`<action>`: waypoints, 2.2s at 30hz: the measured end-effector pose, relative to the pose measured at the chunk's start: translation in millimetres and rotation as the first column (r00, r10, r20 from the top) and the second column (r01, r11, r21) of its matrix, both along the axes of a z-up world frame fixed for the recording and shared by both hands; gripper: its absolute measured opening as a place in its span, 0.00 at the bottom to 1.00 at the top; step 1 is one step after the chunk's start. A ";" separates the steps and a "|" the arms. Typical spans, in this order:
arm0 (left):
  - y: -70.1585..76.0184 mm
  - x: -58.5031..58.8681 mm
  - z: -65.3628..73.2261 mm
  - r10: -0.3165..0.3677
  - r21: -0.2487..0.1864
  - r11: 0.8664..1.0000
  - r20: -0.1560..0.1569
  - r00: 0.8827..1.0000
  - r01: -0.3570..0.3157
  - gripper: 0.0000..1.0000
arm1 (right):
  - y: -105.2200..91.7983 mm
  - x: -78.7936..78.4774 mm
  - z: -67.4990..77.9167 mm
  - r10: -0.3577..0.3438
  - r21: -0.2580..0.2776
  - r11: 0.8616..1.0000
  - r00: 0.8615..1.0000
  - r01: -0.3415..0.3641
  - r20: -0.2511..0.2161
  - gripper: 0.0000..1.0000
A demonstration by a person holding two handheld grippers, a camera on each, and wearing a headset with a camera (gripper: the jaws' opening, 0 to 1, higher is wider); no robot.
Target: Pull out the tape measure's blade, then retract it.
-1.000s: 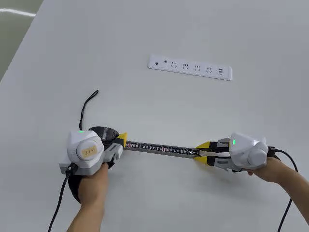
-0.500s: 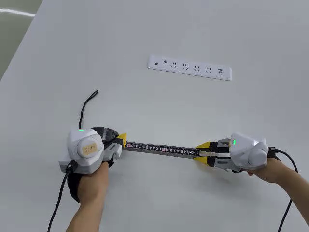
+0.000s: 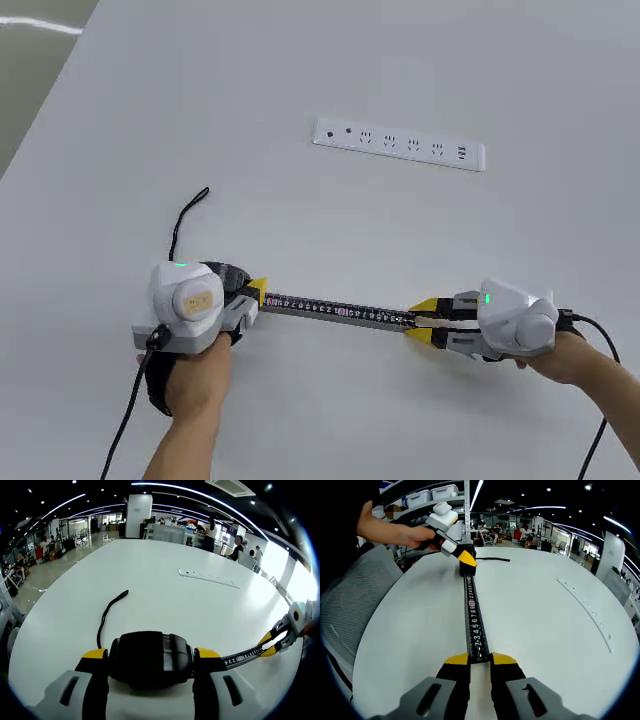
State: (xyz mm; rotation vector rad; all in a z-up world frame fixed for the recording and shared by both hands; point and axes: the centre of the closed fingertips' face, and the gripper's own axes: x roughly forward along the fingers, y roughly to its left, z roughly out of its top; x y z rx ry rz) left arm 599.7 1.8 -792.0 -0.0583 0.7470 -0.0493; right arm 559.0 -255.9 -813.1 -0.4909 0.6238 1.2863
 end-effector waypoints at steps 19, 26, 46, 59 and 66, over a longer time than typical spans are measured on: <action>1.0 -2.4 -2.0 -0.027 0.049 0.998 -0.009 1.000 0.027 0.66 | 0.7 1.8 7.1 0.001 0.007 1.000 1.000 -0.001 0.017 0.14; 1.0 -2.5 -2.3 -0.030 0.037 0.999 -0.013 0.999 0.031 0.65 | 1.5 2.4 10.4 0.001 0.010 1.000 1.000 -0.001 0.022 0.14; 0.4 -3.0 -2.0 -0.048 0.041 0.998 -0.018 0.999 0.049 0.65 | 8.1 4.3 12.8 0.019 0.010 1.000 0.999 -0.019 0.030 0.14; 0.0 -3.4 -1.9 -0.055 0.038 0.998 -0.033 0.998 0.056 0.65 | 15.3 5.6 14.7 0.034 0.018 0.999 0.999 -0.035 0.037 0.14; 0.1 -3.4 -2.0 -0.066 0.034 0.997 -0.034 0.997 0.068 0.65 | 20.0 4.1 14.7 0.047 0.021 0.999 0.998 -0.048 0.035 0.14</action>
